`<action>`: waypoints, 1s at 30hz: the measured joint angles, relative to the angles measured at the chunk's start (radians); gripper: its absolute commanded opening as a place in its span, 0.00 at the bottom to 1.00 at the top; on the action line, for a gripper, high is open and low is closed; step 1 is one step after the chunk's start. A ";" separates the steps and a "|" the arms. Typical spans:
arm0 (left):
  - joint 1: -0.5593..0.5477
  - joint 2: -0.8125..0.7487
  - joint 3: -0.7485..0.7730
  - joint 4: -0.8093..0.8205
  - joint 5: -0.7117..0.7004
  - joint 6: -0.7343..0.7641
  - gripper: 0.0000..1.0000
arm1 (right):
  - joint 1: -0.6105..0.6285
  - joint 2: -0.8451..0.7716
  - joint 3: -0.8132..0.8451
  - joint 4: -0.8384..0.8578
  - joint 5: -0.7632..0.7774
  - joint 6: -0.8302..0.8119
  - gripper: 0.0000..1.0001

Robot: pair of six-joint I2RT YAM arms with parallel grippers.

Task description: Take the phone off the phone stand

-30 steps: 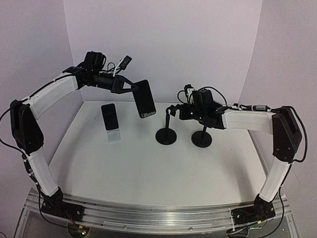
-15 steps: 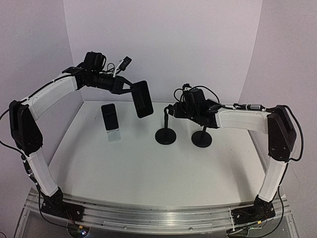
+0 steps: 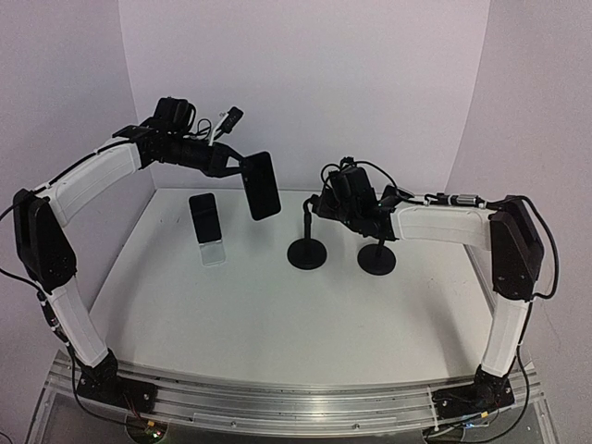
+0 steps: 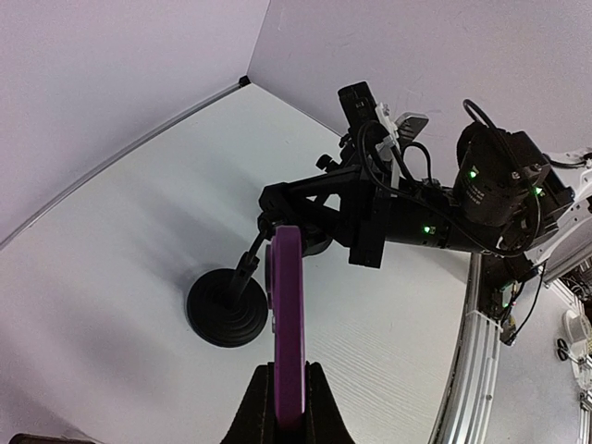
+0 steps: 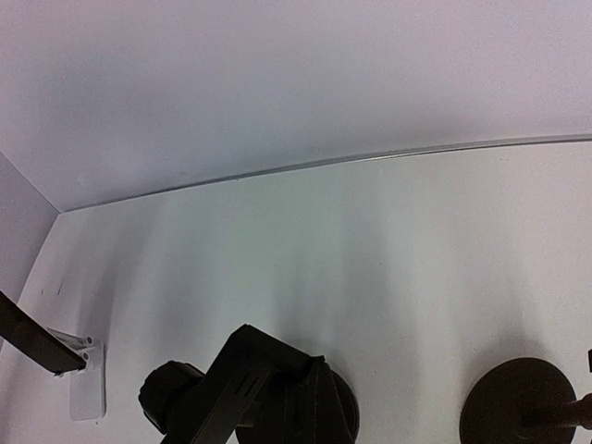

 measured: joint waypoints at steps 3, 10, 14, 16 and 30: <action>0.000 -0.002 -0.001 0.000 -0.003 0.014 0.00 | 0.000 0.001 -0.001 -0.005 -0.002 0.022 0.00; 0.000 -0.004 -0.014 0.000 -0.003 0.023 0.00 | 0.001 -0.001 -0.010 -0.001 -0.016 0.018 0.07; 0.000 -0.006 -0.030 0.002 -0.002 0.031 0.00 | 0.002 -0.005 -0.014 -0.002 -0.039 -0.005 0.11; 0.000 -0.008 -0.041 0.000 -0.002 0.039 0.00 | 0.003 -0.012 -0.017 -0.006 -0.048 -0.017 0.13; 0.000 -0.011 -0.112 -0.023 0.068 0.056 0.00 | 0.005 -0.079 -0.032 -0.044 -0.123 -0.090 0.24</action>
